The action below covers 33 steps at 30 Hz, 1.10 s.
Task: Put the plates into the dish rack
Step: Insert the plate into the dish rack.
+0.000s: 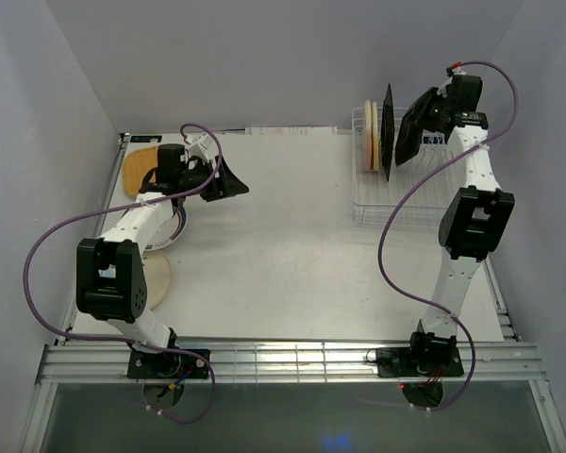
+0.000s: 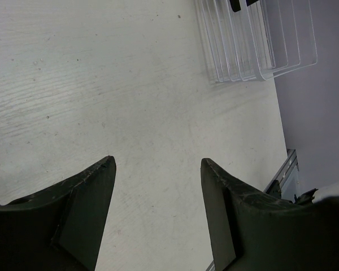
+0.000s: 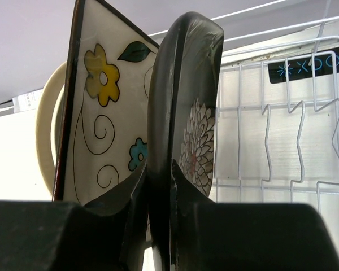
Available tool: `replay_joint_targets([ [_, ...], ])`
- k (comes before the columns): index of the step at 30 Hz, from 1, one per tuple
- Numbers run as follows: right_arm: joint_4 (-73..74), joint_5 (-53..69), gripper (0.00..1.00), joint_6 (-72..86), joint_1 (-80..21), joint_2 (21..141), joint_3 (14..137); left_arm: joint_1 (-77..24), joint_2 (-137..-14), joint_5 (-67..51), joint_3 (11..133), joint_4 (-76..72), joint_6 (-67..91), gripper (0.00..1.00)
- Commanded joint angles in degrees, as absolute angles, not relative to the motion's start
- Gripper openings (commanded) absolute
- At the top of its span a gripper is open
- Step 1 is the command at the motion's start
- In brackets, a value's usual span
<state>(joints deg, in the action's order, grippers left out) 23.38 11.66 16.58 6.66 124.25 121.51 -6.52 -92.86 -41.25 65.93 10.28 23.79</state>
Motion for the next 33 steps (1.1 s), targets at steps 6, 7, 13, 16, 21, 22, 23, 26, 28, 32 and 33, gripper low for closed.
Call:
replay_joint_targets([
  [6, 20.9, 14.3, 0.08, 18.0, 7.7, 122.2, 128.1, -6.5, -89.6, -42.4, 65.7, 10.4, 22.9, 0.72],
  [7, 21.2, 14.3, 0.08, 17.8, 7.7, 122.3, 128.2, -6.5, -89.6, -42.4, 65.7, 10.3, 22.9, 0.72],
  [13, 22.9, 14.2, 0.08, 16.8, 7.8, 122.9, 128.8, -6.5, -89.6, -42.6, 65.7, 10.4, 23.0, 0.72],
  [16, 22.9, 14.8, 0.08, 16.4, 7.8, 123.6, 129.0, -6.5, -89.6, -42.8, 65.7, 10.4, 23.0, 0.72],
  [21, 22.2, 15.5, 0.10, 15.7, 7.8, 125.6, 129.9, -6.5, -89.4, -42.8, 65.7, 10.5, 23.0, 0.72],
  [22, 21.9, 15.4, 0.10, 15.6, 7.8, 125.9, 129.9, -6.5, -89.4, -42.9, 65.7, 10.5, 23.0, 0.72],
  [23, 21.7, 15.5, 0.10, 15.7, 7.8, 126.1, 129.9, -6.5, -89.4, -43.1, 65.7, 10.5, 23.0, 0.72],
  [26, 21.3, 15.6, 0.11, 15.7, 7.8, 127.3, 130.4, -6.5, -89.4, -43.1, 65.7, 10.5, 23.0, 0.72],
  [28, 21.0, 15.7, 0.12, 15.6, 7.8, 128.1, 130.7, -6.5, -89.4, -43.0, 65.7, 10.5, 23.0, 0.72],
  [32, 19.5, 16.3, 0.18, 16.1, 7.9, 128.4, 130.2, -6.5, -89.6, -43.1, 65.8, 10.5, 23.0, 0.72],
  [33, 19.0, 16.3, 0.28, 16.1, 7.8, 128.3, 129.6, -6.5, -89.6, -43.0, 65.8, 10.5, 23.0, 0.72],
])
